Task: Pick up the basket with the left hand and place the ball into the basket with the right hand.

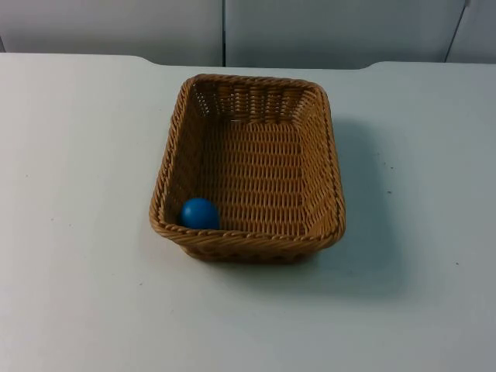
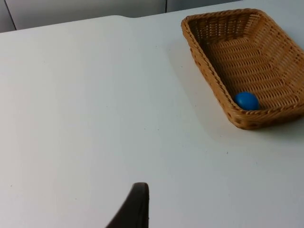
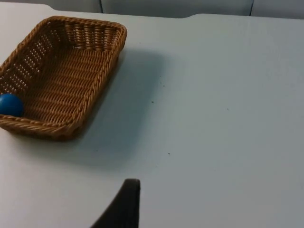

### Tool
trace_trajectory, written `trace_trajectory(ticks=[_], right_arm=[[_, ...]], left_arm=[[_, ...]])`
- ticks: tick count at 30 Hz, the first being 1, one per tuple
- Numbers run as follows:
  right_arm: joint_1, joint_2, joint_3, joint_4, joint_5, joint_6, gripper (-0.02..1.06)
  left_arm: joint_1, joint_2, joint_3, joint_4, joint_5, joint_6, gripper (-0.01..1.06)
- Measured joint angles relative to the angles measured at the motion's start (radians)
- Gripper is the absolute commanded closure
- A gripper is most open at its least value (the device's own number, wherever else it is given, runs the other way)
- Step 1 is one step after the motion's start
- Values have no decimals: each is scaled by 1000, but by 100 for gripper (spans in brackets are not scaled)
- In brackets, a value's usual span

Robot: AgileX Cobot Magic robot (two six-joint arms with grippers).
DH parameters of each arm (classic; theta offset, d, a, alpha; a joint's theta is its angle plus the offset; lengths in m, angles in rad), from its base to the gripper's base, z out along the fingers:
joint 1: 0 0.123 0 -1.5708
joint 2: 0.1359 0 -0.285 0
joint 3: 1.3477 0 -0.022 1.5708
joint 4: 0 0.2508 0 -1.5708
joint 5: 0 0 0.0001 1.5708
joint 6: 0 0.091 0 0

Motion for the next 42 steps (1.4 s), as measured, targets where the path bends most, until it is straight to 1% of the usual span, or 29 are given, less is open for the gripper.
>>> trace_trajectory(ticks=[18, 22, 40, 42], right_arm=[[0, 0, 0, 0, 0, -1, 3], [0, 0, 0, 0, 0, -1, 3], [0, 0, 0, 0, 0, -2, 3], [0, 0, 0, 0, 0, -2, 3]], left_arm=[[0, 0, 0, 0, 0, 0, 13], [0, 0, 0, 24, 0, 42, 13], [0, 0, 0, 24, 0, 49, 13], [13, 0, 0, 24, 0, 49, 13]])
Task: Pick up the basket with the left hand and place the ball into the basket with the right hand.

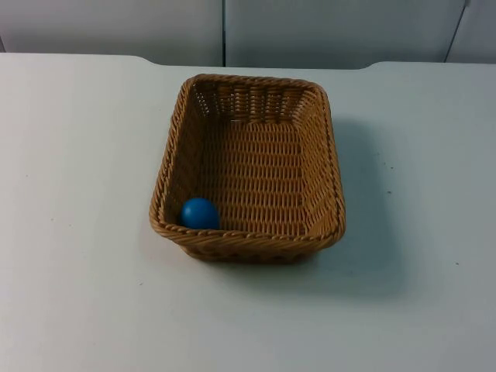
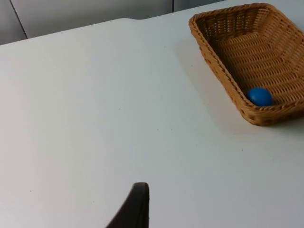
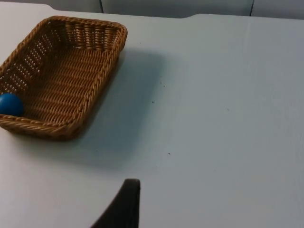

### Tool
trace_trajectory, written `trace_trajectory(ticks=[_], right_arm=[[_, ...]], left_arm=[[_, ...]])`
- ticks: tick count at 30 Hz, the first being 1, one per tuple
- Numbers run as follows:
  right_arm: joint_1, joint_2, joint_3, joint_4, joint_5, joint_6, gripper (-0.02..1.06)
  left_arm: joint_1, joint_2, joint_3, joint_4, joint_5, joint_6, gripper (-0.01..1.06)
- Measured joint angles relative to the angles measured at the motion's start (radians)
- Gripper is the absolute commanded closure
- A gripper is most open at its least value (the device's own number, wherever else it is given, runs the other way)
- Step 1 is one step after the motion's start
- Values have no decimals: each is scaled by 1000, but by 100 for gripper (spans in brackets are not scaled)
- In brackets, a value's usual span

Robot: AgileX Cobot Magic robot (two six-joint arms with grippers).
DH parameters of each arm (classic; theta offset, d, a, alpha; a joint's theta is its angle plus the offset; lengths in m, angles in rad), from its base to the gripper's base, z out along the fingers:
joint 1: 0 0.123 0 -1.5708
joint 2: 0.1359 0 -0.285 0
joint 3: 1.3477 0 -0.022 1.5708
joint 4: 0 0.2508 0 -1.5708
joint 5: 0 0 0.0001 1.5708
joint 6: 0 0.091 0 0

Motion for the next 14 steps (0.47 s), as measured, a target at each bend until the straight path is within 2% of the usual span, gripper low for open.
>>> trace_trajectory(ticks=[7, 10, 11, 14], right_arm=[[-47, 0, 0, 2, 0, 0, 3], [-147, 0, 0, 4, 0, 0, 3], [-147, 0, 0, 4, 0, 0, 3], [-223, 0, 0, 4, 0, 0, 3]], left_arm=[[85, 0, 0, 0, 0, 0, 13], [174, 0, 0, 0, 0, 0, 13], [174, 0, 0, 0, 0, 0, 13], [235, 0, 0, 0, 0, 0, 13]])
